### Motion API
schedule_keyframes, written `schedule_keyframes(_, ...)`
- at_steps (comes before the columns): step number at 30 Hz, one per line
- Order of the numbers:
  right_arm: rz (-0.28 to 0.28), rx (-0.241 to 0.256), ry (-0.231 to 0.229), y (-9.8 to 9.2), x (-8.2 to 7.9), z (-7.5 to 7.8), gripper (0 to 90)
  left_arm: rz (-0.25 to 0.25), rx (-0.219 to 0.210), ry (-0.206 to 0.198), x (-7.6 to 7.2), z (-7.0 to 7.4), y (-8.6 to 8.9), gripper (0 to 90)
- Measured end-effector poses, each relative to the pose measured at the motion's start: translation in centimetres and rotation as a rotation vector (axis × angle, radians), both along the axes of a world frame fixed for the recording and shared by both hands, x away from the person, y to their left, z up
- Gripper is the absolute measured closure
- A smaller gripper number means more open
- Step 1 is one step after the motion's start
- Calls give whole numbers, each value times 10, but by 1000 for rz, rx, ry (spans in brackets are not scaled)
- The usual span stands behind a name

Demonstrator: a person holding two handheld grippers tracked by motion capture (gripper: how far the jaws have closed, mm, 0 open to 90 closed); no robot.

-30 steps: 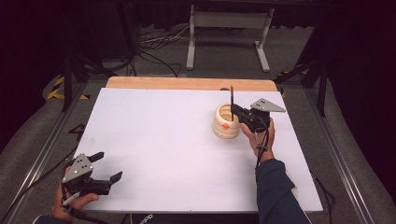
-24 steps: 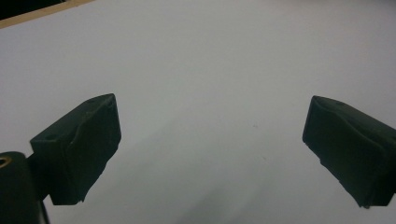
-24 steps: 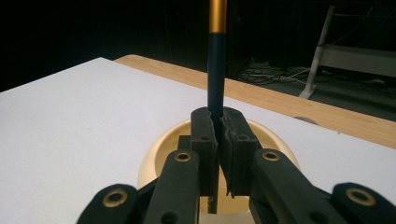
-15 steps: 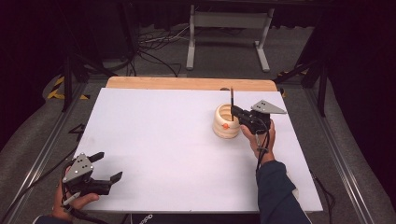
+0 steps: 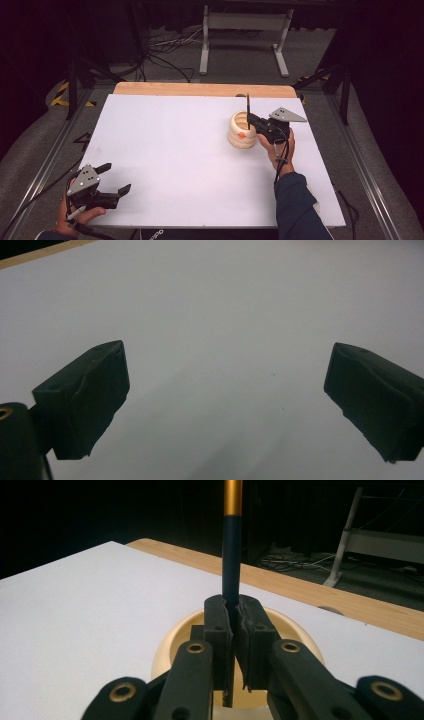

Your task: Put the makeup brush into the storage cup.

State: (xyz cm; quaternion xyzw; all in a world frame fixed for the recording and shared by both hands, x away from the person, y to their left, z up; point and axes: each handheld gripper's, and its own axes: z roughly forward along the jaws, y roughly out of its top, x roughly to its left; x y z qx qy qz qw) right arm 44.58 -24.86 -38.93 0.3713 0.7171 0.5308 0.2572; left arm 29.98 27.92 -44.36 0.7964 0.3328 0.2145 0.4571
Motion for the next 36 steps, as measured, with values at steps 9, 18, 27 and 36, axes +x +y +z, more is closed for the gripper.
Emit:
schedule_keyframes(9,-9,0,-11,-2,-3,2,793,-3,1,3,0,0,-1,51)
schedule_keyframes(18,-15,-7,-28,-3,-6,5,715,-3,5,2,0,0,-1,52)
schedule_keyframes(27,-21,-34,-36,-2,-9,10,582,-1,3,2,0,0,-1,51)
schedule_keyframes(36,-28,-79,-54,2,-12,16,334,-2,9,2,0,0,-1,51)
